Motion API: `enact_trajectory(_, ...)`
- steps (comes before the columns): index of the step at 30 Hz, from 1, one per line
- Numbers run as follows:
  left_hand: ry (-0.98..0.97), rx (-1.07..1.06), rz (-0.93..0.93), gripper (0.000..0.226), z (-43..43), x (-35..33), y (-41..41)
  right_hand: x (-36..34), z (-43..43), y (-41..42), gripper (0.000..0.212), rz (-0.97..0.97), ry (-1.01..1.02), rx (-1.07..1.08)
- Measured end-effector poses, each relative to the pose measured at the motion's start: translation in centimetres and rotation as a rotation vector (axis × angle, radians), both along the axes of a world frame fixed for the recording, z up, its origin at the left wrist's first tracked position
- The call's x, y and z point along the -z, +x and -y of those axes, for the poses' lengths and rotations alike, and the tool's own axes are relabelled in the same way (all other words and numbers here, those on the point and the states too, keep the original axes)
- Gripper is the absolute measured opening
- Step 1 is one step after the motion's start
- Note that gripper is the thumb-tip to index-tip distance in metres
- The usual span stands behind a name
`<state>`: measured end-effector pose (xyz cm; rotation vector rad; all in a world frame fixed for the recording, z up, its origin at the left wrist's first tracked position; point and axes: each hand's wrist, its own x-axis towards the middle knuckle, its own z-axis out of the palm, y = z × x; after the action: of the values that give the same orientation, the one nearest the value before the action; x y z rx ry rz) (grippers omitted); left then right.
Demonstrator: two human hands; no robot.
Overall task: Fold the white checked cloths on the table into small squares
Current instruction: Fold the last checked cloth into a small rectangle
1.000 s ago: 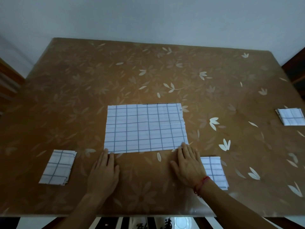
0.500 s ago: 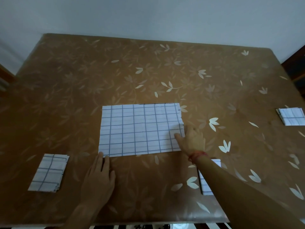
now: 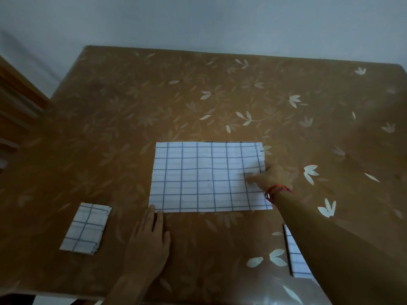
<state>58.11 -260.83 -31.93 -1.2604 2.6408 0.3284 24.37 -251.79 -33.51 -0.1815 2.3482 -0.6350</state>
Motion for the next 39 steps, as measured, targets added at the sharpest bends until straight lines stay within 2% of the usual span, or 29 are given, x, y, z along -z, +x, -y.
enact_trajectory(3, -0.008, 0.004, -0.023, 0.062, 0.0, 0.1, 0.2, -2.2, 0.6, -0.2, 0.039, -0.074, -0.120, 0.058)
enact_trajectory(6, -0.009, -0.007, -0.030, 0.061, -0.1, -0.2, 0.2, -3.6, 1.2, -0.4, 0.018, -0.044, -0.268, 0.090)
enact_trajectory(11, -0.016, -0.079, -0.056, 0.064, 0.0, 0.0, 0.2, -4.2, 0.4, -0.2, 0.008, -0.040, -0.341, 0.122)
enact_trajectory(16, -0.061, -0.087, -0.135, 0.054, 0.0, -0.6, -1.3, -4.1, -1.2, 0.6, 0.028, -0.078, -0.396, 0.304)
enact_trajectory(19, -0.010, -0.046, -0.191, 0.060, -0.7, -0.8, -2.7, -4.8, -2.1, 1.3, 0.017, -0.090, -0.425, 0.420)
enact_trajectory(20, -0.006, -0.018, -0.213, 0.061, -1.0, -0.8, -3.2, -4.8, -2.3, 1.7, 0.020, -0.074, -0.443, 0.462)
enact_trajectory(22, 0.029, 0.045, -0.266, 0.066, -1.7, -0.8, -4.3, -4.9, -2.7, 2.8, 0.013, 0.014, -0.477, 0.506)
enact_trajectory(23, 0.054, 0.076, -0.286, 0.069, -2.0, -0.9, -4.9, -4.8, -2.8, 3.5, 0.012, 0.047, -0.469, 0.501)
enact_trajectory(26, 0.064, 0.150, -0.304, 0.076, -2.3, -0.8, -6.4, -4.1, -3.4, 4.9, 0.028, 0.209, -0.499, 0.468)
enact_trajectory(29, 0.041, 0.178, -0.307, 0.079, -2.1, -0.9, -7.4, -4.9, -3.9, 6.5, 0.030, 0.392, -0.494, 0.452)
enact_trajectory(33, -0.026, 0.207, -0.306, 0.068, -1.3, -1.2, -7.8, -5.8, -4.6, 8.3, 0.014, 0.578, -0.603, 0.443)
enact_trajectory(36, -0.007, 0.241, -0.317, 0.059, -0.8, -0.8, -7.4, -6.7, -5.7, 9.0, 0.018, 0.658, -0.585, 0.254)
enact_trajectory(37, 0.010, 0.237, -0.331, 0.058, -0.7, -0.8, -7.2, -7.1, -6.2, 9.1, 0.024, 0.639, -0.627, 0.167)
enact_trajectory(39, 0.046, 0.216, -0.336, 0.059, -0.6, -0.3, -6.4, -8.5, -6.8, 9.1, 0.029, 0.553, -0.568, 0.067)
